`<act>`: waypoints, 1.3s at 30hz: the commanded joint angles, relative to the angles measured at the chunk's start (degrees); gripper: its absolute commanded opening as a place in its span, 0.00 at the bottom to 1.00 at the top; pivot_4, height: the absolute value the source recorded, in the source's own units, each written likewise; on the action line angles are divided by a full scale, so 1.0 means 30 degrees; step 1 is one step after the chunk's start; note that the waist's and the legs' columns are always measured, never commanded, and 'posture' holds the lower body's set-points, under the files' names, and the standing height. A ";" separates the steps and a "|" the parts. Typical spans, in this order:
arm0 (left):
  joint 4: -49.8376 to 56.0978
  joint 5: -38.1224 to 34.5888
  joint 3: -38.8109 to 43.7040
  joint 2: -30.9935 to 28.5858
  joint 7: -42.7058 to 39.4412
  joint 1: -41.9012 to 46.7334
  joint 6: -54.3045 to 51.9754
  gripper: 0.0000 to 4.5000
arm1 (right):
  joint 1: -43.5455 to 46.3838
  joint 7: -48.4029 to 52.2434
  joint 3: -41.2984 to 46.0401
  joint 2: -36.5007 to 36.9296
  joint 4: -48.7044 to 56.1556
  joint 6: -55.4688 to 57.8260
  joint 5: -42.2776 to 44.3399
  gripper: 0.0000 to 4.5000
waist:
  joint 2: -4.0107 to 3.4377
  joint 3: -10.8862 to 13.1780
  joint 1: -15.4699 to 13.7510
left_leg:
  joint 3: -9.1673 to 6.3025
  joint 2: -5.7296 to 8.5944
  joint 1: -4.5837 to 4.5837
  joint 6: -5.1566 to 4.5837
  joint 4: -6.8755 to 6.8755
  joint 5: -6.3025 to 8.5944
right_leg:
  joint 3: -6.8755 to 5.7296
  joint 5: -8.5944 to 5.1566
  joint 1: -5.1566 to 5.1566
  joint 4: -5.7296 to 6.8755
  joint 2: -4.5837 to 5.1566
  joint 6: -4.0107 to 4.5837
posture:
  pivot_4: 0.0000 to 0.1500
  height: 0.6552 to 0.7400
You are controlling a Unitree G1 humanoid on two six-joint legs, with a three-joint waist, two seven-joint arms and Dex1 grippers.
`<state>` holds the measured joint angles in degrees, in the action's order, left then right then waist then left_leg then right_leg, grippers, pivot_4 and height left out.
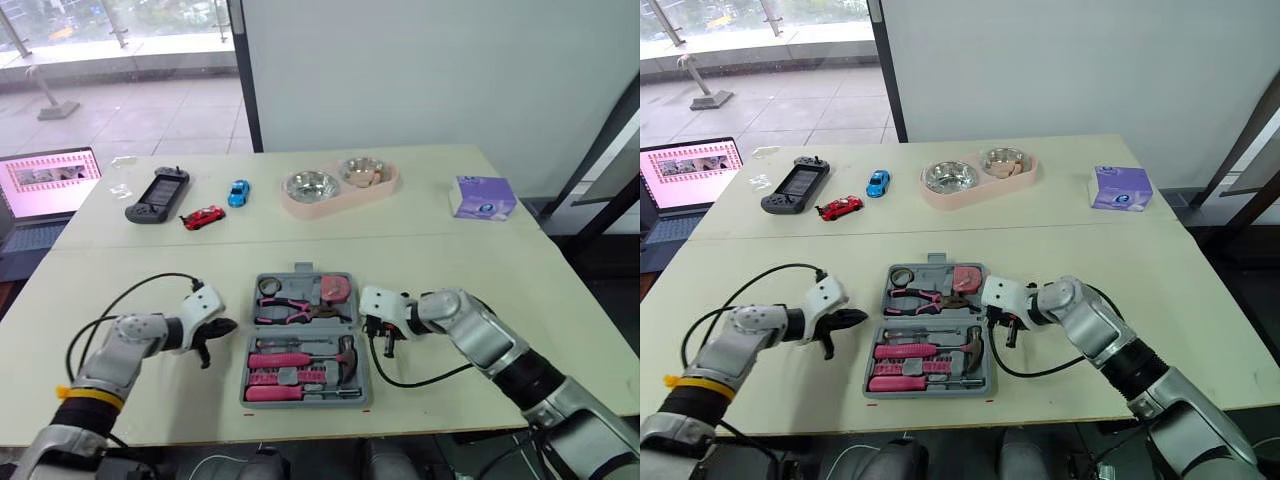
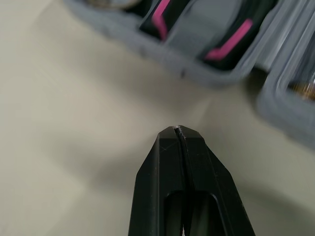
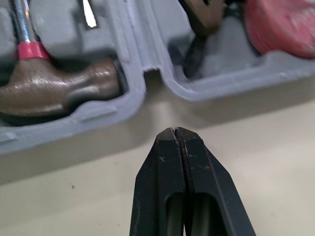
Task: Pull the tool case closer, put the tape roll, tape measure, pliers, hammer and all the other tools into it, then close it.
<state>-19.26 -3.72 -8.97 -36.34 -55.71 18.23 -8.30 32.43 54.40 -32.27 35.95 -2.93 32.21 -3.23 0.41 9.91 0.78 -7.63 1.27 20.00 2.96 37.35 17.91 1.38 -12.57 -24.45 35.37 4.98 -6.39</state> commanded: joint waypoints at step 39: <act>0.7745 -0.0202 0.0292 -0.0396 0.1086 -0.7093 -0.3921 0.00 | -0.0534 0.0739 -0.0577 -0.1393 0.4888 0.2683 -0.1018 0.01 | -0.0056 -0.0035 0.0608 | 0.0023 -0.0017 -0.0147 -0.0013 -0.0066 0.0008 | 0.0026 -0.0004 0.0076 0.0009 -0.0005 0.0002 | 1.00 0.95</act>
<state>4.59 -4.30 -5.43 -37.73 -51.71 -1.14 -18.68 29.20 57.08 -34.56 34.26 9.27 42.19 -7.10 0.24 9.81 2.61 -7.56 1.22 19.56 2.92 37.15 17.94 1.46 -12.58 -24.23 35.39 4.97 -6.39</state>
